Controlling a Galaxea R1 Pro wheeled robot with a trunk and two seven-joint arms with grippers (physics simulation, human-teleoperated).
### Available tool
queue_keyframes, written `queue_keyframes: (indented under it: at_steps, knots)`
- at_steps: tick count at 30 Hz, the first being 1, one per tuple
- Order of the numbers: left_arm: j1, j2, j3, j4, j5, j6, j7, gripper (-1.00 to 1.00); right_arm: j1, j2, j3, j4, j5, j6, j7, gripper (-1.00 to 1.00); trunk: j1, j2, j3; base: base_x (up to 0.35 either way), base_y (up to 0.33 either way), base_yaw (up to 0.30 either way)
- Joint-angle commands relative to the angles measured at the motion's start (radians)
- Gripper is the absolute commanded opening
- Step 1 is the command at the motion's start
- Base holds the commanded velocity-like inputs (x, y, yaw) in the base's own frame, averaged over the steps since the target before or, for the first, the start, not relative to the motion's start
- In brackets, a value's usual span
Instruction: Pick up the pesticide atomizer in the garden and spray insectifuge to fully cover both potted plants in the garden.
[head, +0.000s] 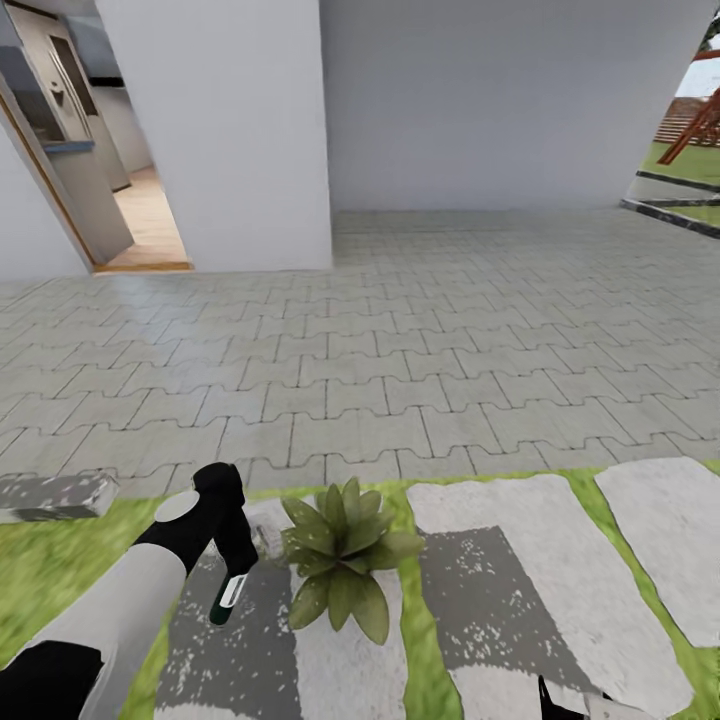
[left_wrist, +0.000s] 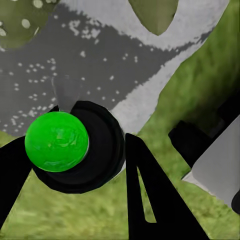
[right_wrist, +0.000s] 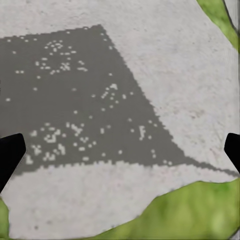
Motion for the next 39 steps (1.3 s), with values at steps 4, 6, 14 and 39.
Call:
queue_keyframes:
  at_steps: [4, 6, 14, 39]
  knots:
    - [0.000, 0.001, -0.006, -0.003, -0.003, 0.010, -0.006, -1.00, -0.001, 0.001, -0.008, -0.002, 0.004, -0.003, 0.008, 1.00, 0.000, 0.000, -0.001, 0.162, 0.279, -0.141]
    - [-0.003, 0.001, -0.006, -0.003, -0.003, 0.009, -0.004, -1.00, -0.001, 0.001, -0.008, -0.002, 0.004, -0.003, 0.008, 1.00, 0.000, 0.000, -0.001, 0.072, 0.146, -0.019]
    - [-0.027, 0.000, -0.005, -0.004, -0.003, 0.013, -0.004, -1.00, -0.001, 0.001, -0.008, -0.002, 0.004, -0.003, 0.008, 1.00, 0.000, 0.000, -0.001, 0.009, 0.017, -0.002]
    - [-0.016, -0.002, -0.013, 0.000, -0.006, 0.006, -0.002, -1.00, -0.001, 0.001, -0.008, -0.002, 0.004, -0.003, 0.008, 1.00, 0.000, 0.000, -0.001, 0.113, 0.033, -0.013]
